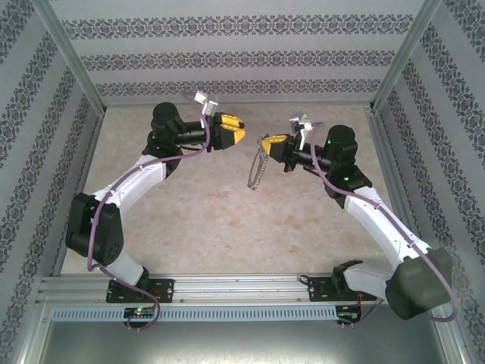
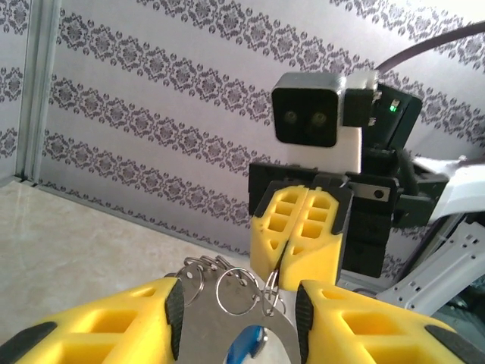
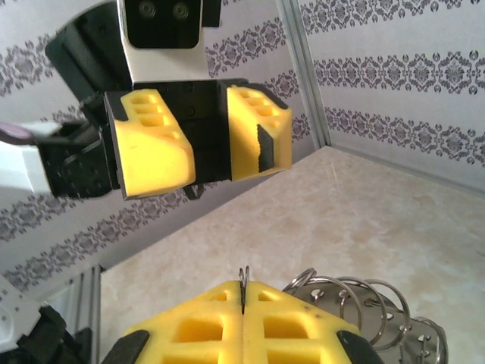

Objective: Put the keys on the keyring

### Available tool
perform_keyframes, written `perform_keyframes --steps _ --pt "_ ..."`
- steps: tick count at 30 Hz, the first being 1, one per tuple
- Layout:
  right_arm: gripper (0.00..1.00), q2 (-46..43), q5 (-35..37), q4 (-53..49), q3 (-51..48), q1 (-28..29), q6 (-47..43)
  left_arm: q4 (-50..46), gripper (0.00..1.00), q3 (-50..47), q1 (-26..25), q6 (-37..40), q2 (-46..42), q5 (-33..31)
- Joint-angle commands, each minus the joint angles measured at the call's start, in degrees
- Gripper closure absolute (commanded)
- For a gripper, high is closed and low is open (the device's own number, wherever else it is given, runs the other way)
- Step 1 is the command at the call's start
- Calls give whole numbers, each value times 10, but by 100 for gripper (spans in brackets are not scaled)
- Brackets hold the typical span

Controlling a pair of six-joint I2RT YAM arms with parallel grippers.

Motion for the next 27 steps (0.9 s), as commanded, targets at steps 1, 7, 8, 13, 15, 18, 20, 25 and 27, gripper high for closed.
perform_keyframes --steps 1,7,8,13,15,18,20,25,27 --pt "100 1 -18 -101 52 0 -104 -186 55 47 4 133 -22 34" --pt "100 36 -45 -230 122 1 -185 -376 55 107 3 256 -6 47" --pt "100 40 -48 -242 130 2 -192 -398 55 115 4 270 -3 49" --pt "100 53 -61 -271 149 4 -211 -471 57 141 -5 319 6 56" --pt "100 56 -64 -275 151 4 -213 -499 59 151 -8 336 9 58" --pt "100 59 -78 -274 152 3 -212 -550 62 172 -18 368 20 57" --pt "100 61 -85 -269 151 3 -210 -585 63 186 -27 392 29 53" --pt "100 67 -99 -260 151 4 -202 -634 65 212 -47 426 49 37" --pt "100 67 -100 -258 150 4 -202 -637 66 215 -50 427 52 36"
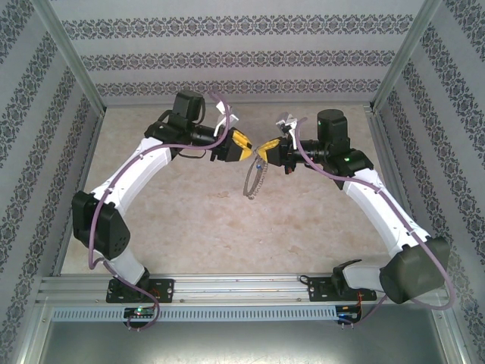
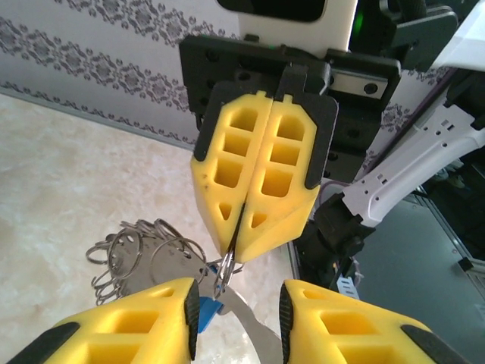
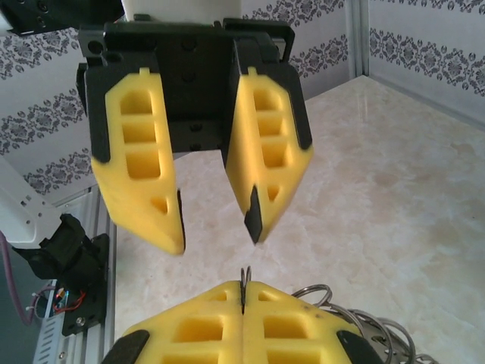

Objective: Put the keys on the keyring

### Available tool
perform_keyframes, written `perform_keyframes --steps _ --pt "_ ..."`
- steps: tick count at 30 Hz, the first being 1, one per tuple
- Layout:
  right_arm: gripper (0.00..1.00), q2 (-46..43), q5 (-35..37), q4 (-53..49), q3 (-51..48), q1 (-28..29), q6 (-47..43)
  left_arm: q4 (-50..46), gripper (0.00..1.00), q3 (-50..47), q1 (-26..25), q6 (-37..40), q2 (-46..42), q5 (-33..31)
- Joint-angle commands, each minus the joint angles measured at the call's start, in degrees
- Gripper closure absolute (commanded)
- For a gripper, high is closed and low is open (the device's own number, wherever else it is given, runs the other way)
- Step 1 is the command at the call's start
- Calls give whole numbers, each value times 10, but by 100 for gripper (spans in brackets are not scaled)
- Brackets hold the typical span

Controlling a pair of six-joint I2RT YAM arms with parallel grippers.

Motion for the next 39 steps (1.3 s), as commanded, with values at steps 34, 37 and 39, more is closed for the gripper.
perform_keyframes --steps 34,37,39 --pt "100 8 -28 29 13 6 -2 8 88 15 -31 14 12 9" --pt "100 8 -26 28 12 6 -3 12 98 14 -31 14 12 14" --pt "100 8 -25 26 12 5 -5 16 100 12 -31 13 11 16"
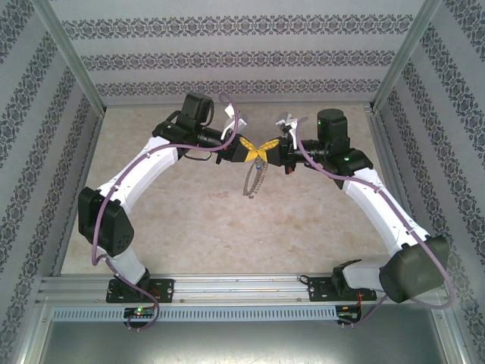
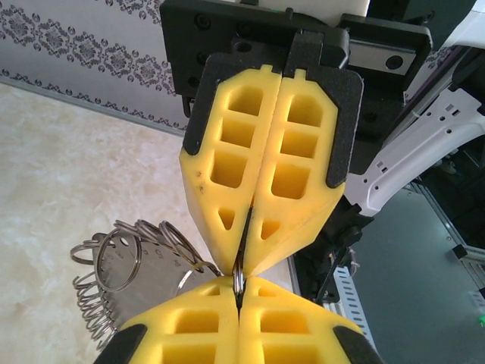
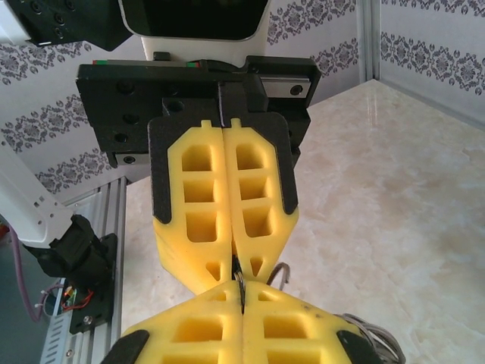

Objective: Put the keys on the keyring

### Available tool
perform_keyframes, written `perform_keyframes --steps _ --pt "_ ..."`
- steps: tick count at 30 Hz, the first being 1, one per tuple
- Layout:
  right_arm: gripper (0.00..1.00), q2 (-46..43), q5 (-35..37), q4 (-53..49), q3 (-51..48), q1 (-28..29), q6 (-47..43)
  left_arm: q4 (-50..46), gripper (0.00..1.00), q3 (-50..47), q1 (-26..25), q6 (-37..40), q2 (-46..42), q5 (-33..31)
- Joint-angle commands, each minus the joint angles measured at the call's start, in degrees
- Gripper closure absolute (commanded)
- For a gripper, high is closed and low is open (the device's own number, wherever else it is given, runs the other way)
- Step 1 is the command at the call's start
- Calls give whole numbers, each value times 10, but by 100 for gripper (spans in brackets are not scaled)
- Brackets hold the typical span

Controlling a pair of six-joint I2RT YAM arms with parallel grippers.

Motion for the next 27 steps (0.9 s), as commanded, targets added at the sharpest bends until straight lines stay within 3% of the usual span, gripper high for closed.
perform_keyframes --steps 1,5,8,11,18,27 --pt "100 6 -9 17 12 5 -5 38 100 -4 -9 -3 -7 29" --pt "100 2 1 25 10 2 0 71 100 -19 -9 -22 -14 27" --pt "75 -17 14 70 -9 -12 35 107 100 -34 -9 -45 -23 17" --pt "64 -51 52 122 -42 -32 73 155 100 -57 -9 -72 -37 -1" --pt "53 -128 177 214 -139 -41 132 328 100 -123 -9 -196 -64 -25" --pt "46 -181 178 347 -279 -23 154 461 100 -168 -9 -304 -85 -27"
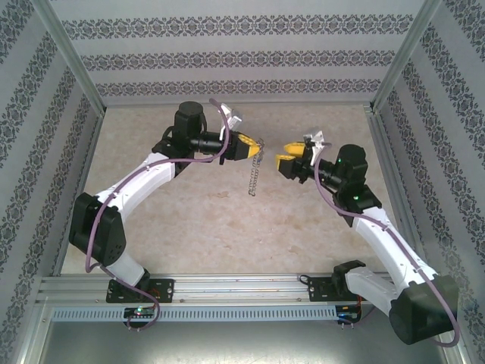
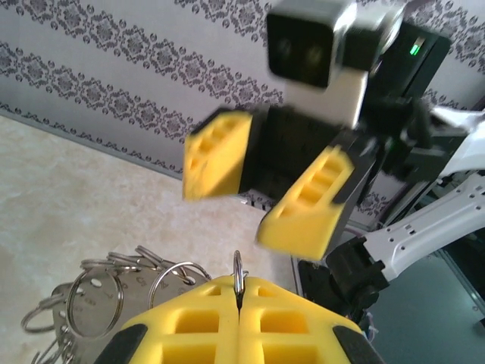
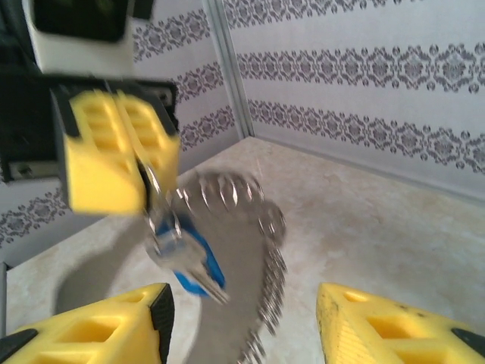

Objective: Put the keys on the keyring

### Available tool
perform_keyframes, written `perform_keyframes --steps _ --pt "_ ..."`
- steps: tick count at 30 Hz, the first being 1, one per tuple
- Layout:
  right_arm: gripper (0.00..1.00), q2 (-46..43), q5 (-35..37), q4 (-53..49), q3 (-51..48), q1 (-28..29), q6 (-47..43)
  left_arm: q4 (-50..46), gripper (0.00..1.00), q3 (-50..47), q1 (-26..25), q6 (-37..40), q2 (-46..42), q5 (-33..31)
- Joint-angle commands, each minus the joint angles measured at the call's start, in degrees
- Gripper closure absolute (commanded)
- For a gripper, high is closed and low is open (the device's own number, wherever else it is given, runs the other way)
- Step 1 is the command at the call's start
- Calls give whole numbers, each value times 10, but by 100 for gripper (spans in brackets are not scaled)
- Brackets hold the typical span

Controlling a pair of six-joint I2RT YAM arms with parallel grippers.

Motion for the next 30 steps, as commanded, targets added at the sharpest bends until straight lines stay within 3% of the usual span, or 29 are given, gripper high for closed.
perform_keyframes --steps 1,21,24,30 --pt "46 -12 4 70 -18 18 6 96 100 -4 -8 -56 -29 8" --pt "43 61 -10 62 52 79 -30 111 100 4 -20 -84 -24 51" --pt "47 62 -13 59 53 80 -33 111 100 4 -20 -84 -23 52" --pt "69 57 -29 48 50 82 -31 118 100 8 -20 -89 -19 51"
